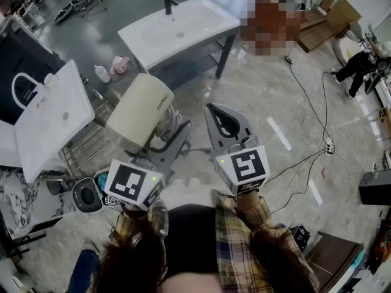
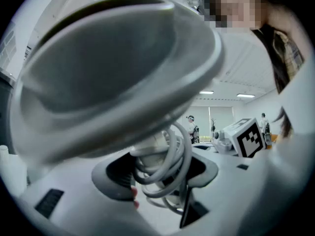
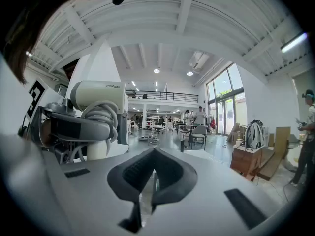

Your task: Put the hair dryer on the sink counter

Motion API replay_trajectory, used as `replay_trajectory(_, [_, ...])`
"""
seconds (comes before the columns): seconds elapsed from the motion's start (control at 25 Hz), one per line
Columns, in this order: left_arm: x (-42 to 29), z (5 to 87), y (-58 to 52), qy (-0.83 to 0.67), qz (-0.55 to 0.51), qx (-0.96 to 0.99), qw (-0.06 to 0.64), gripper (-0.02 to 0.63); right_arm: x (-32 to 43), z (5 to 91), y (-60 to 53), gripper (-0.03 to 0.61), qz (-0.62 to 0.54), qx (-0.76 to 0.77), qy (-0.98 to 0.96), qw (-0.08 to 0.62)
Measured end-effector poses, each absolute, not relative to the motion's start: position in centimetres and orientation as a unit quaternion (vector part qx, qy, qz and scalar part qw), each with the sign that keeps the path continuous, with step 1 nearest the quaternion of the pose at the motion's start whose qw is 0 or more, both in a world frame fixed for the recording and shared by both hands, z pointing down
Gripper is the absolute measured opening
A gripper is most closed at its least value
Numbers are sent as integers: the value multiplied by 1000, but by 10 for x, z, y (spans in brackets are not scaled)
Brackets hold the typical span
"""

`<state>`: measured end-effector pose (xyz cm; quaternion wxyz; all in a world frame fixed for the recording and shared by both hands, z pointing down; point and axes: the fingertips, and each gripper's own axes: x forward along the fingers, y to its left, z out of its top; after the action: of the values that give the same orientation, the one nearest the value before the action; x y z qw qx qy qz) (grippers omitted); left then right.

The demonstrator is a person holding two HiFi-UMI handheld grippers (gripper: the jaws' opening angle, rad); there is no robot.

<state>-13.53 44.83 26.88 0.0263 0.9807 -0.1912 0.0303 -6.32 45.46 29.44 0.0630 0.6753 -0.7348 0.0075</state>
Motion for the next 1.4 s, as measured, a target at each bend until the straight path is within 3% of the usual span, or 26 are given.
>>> replay_trajectory(0.84, [-131,272,440,-230,22,973,22,272,-41,317,450,15,30,666,-741,76])
replay_trajectory(1.4, [-105,278,274,-196,17,980,26,272,-19,326,293,15,29,684,-722,100])
